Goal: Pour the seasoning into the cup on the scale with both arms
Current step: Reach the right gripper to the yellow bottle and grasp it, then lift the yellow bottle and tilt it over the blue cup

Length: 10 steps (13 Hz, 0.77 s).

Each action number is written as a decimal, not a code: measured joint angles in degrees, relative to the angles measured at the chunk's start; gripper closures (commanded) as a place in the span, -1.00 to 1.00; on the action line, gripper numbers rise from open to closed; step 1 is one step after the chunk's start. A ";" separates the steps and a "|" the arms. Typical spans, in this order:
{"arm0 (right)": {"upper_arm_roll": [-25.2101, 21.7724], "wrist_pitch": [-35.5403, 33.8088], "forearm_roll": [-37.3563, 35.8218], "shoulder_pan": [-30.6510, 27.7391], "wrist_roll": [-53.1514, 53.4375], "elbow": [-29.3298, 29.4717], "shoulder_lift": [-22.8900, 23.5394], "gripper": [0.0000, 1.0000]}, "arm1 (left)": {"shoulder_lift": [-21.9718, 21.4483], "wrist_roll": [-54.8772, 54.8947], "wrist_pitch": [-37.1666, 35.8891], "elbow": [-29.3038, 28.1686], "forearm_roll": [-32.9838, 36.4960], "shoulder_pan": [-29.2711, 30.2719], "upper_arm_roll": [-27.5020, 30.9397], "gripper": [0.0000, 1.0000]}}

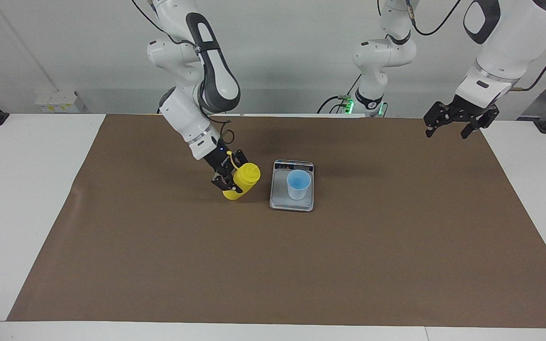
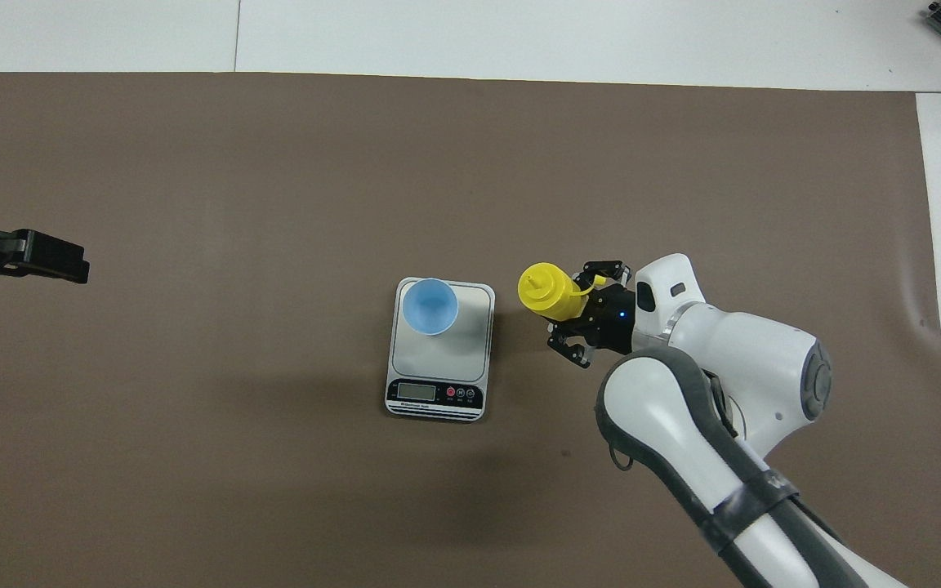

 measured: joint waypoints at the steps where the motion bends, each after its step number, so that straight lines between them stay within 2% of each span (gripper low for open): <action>1: -0.09 -0.18 -5.11 -0.10 2.89 0.21 0.09 0.80 | 0.00 0.00 0.00 0.00 0.00 0.00 0.00 -1.00; 3: -0.39 -2.29 -16.76 -0.21 10.52 1.48 0.18 0.80 | 0.00 0.00 0.00 0.00 0.00 0.00 0.00 -1.00; 5: -0.42 -8.03 -30.78 -0.19 21.00 4.67 0.41 0.81 | 0.00 0.00 0.00 0.00 0.00 0.00 0.00 -1.00; 7: -0.35 -16.22 -44.85 -0.11 31.86 10.60 1.19 0.98 | 0.00 0.00 0.00 0.00 0.00 0.00 0.00 -1.00; 8: -0.33 -19.45 -49.30 -0.10 35.15 13.47 1.76 1.00 | 0.00 0.00 0.00 0.00 0.00 0.00 0.00 -1.00; 10: -0.33 -24.06 -53.36 -0.09 36.89 17.49 2.87 1.00 | 0.00 0.00 0.00 0.00 0.00 0.00 0.00 -1.00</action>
